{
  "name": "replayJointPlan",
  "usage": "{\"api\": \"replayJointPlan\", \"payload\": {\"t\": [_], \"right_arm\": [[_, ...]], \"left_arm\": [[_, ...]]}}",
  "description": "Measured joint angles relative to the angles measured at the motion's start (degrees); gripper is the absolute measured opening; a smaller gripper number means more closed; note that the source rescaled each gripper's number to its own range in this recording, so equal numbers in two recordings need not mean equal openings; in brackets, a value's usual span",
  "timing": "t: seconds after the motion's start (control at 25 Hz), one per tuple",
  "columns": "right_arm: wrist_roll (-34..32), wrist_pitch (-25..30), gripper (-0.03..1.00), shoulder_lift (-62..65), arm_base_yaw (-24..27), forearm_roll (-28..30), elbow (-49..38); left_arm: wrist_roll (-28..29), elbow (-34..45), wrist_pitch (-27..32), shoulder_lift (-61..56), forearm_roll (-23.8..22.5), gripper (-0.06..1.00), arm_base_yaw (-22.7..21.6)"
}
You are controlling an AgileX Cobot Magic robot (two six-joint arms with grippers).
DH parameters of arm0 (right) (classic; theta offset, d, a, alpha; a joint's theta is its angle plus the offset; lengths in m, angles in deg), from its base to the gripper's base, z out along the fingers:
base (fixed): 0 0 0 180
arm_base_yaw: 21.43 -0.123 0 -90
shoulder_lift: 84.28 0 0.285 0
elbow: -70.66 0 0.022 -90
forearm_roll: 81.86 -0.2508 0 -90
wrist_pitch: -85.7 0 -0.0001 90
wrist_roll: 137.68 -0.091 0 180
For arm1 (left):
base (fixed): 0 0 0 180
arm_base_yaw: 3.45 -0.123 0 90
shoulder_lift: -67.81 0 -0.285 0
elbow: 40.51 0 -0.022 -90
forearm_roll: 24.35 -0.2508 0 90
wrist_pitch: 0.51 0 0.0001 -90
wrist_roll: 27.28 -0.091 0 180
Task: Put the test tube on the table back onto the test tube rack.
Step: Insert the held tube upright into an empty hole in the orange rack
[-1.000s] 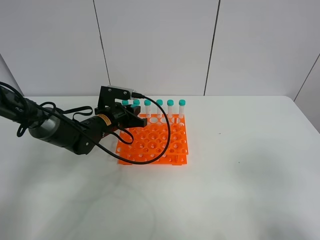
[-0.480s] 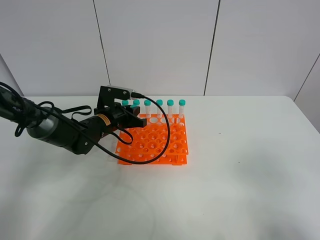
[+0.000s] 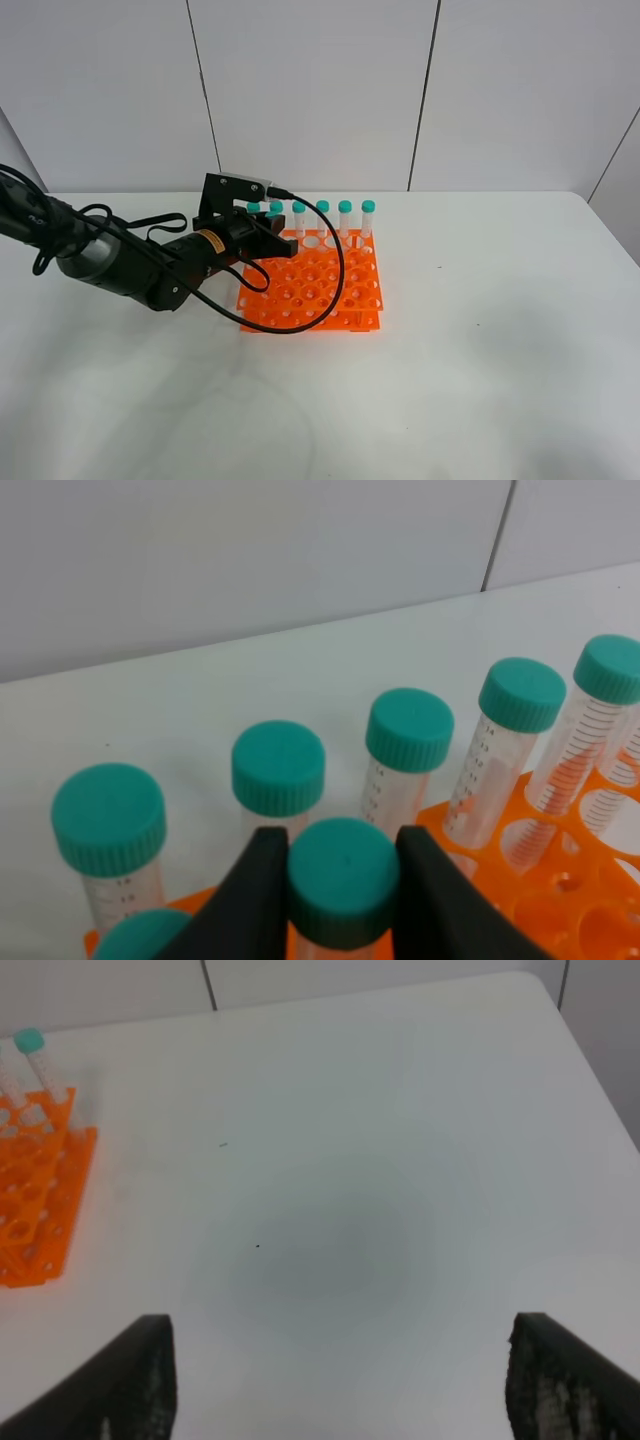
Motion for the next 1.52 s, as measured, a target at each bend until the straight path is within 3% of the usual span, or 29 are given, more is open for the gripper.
{"api": "replayJointPlan", "payload": {"t": [0.92, 1.32, 1.52], "right_arm": [[0.00, 0.00, 1.00, 0.00, 0.00, 0.00, 0.00], [0.00, 0.00, 1.00, 0.00, 0.00, 0.00, 0.00], [0.00, 0.00, 1.00, 0.00, 0.00, 0.00, 0.00]], "left_arm": [[0.00, 0.00, 0.61, 0.08, -0.56, 0.00, 0.31], [0.53, 0.00, 1.04, 0.57, -1.11, 0.20, 0.41], [0.53, 0.00, 1.04, 0.57, -1.13, 0.24, 0.51]]}}
